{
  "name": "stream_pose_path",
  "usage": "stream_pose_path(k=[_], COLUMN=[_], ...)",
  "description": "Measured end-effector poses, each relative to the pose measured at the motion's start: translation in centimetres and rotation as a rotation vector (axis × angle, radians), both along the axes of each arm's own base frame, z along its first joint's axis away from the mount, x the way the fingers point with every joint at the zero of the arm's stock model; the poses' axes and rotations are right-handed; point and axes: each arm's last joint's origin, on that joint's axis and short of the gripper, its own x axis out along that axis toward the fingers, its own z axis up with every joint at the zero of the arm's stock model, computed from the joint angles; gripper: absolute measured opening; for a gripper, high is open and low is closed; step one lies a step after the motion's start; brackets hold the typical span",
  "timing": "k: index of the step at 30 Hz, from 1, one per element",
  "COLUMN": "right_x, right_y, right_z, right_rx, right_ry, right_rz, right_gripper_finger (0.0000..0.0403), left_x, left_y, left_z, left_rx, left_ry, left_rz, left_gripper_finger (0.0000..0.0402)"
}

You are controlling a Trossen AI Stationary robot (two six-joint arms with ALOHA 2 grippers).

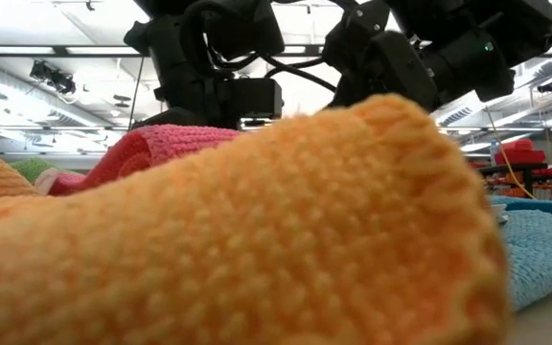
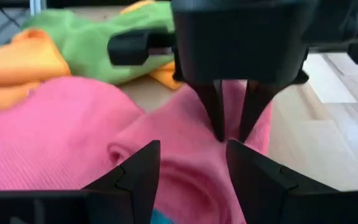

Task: Fold microfiber towels
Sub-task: Fold the top pink towel, then stack the top pink towel on top of the green towel

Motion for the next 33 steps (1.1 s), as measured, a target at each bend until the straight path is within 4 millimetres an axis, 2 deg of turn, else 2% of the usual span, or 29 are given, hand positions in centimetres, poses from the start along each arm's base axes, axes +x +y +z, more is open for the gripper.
stream_pose_path(k=[8,17,20,23,29,33], right_x=[0.4,-0.7,-0.7,-0.7,-0.7,-0.7], right_y=[0.9,2.2,2.2,2.2,2.0,2.1], right_z=[-1.9,-3.4,-3.3,-3.3,-3.4,-3.4], right_rx=[0.032,0.023,0.023,0.020,0.017,0.017], right_ry=[-0.044,0.087,0.081,0.083,0.091,0.092], right_rz=[-0.139,-0.134,-0.132,-0.132,-0.136,-0.135], right_gripper_finger=[0.0193,0.0193,0.0193,0.0193,0.0193,0.0193], left_x=[0.1,0.1,0.1,0.0,-0.9,-1.9], left_y=[0.0,-0.3,-0.3,-0.3,-2.4,-4.8], left_z=[0.0,0.1,0.6,1.9,4.3,3.9], left_rx=[-0.029,-0.033,-0.026,-0.019,-0.015,-0.012], left_ry=[-0.015,-0.021,-0.029,-0.030,-0.071,-0.050], left_rz=[0.061,0.059,0.039,0.022,-0.067,-0.105], left_gripper_finger=[0.0080,0.0079,0.0078,0.0083,0.0110,0.0161])
